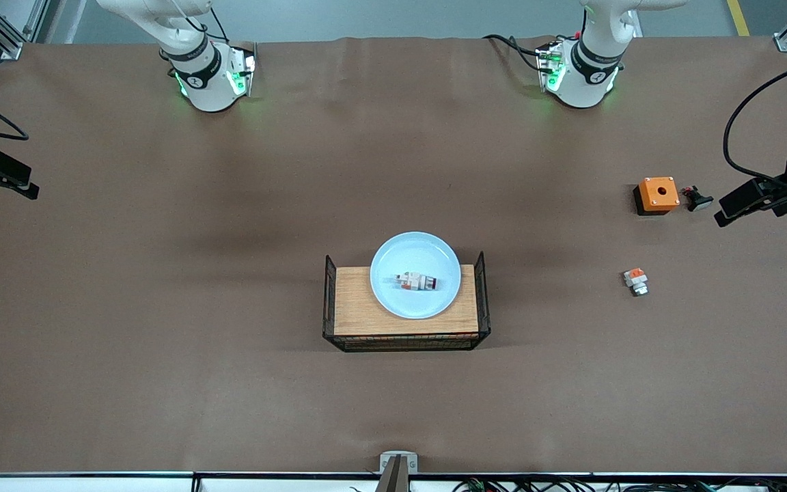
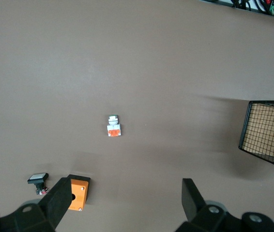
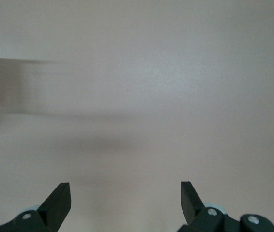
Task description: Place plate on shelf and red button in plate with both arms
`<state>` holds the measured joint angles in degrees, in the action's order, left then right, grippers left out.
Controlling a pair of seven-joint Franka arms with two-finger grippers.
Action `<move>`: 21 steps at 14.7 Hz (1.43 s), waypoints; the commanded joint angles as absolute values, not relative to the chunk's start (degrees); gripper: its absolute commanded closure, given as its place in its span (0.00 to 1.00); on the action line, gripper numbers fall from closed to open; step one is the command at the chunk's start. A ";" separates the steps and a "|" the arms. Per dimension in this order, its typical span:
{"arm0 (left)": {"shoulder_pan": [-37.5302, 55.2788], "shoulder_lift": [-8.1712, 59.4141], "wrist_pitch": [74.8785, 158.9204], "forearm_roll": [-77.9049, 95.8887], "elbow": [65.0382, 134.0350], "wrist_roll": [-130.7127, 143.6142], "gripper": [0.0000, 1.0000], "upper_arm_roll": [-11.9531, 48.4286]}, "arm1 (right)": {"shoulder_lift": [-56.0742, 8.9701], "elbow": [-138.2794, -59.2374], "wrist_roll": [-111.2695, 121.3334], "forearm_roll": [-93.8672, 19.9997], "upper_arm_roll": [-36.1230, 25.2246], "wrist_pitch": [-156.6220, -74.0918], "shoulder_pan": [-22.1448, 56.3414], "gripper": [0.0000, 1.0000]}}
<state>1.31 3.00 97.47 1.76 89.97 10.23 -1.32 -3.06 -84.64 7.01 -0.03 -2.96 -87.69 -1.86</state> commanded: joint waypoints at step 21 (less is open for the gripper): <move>-1.67 -1.76 94.75 3.17 91.76 6.15 0.00 -0.09 | -2.37 -84.73 7.56 0.26 -2.37 -87.63 -2.02 0.00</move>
<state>-1.33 -0.94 96.42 2.46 92.46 7.65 -0.43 -3.06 -84.64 7.05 -0.03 -2.70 -87.70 -1.79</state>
